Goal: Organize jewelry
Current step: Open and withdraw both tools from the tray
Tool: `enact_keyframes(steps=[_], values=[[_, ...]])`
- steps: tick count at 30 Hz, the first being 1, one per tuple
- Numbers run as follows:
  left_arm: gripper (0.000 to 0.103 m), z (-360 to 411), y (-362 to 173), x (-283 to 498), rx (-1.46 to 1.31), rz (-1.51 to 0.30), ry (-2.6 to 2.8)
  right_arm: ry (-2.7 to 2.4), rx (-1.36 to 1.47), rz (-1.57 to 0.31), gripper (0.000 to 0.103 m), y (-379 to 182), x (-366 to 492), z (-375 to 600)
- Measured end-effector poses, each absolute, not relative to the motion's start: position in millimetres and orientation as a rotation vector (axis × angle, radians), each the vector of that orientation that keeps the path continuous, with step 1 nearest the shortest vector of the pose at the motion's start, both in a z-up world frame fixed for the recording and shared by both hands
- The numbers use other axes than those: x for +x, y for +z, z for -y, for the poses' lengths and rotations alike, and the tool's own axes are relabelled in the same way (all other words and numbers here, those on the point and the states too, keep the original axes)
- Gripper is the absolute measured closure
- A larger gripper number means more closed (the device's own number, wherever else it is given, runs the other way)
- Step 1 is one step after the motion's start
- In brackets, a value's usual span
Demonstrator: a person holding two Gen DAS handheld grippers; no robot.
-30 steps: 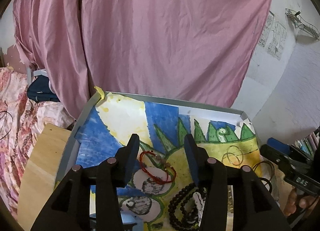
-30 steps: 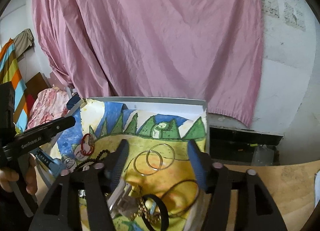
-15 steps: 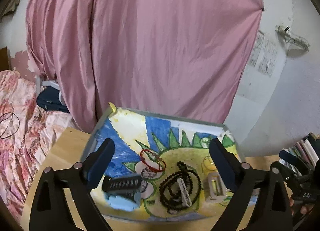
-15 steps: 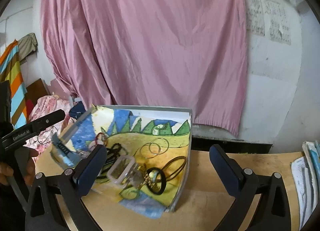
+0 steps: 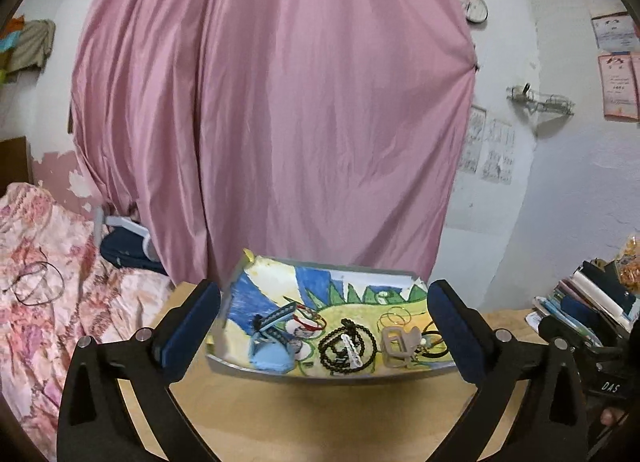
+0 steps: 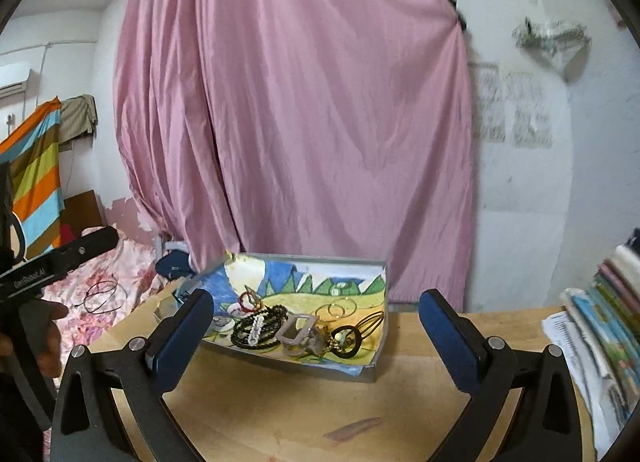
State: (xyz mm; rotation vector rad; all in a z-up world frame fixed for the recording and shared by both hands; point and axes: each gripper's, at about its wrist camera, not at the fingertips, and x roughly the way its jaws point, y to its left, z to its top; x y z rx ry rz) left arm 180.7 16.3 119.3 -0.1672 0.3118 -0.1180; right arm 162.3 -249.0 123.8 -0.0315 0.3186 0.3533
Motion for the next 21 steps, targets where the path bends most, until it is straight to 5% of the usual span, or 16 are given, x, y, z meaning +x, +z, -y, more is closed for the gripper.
enact_keyframes(steps=[21], values=[[0.002,-19.6,90.9,12.6,-0.094,-0.195,-0.025,0.309,-0.027,-0.178,0.000,91.6,23.7,245.7]])
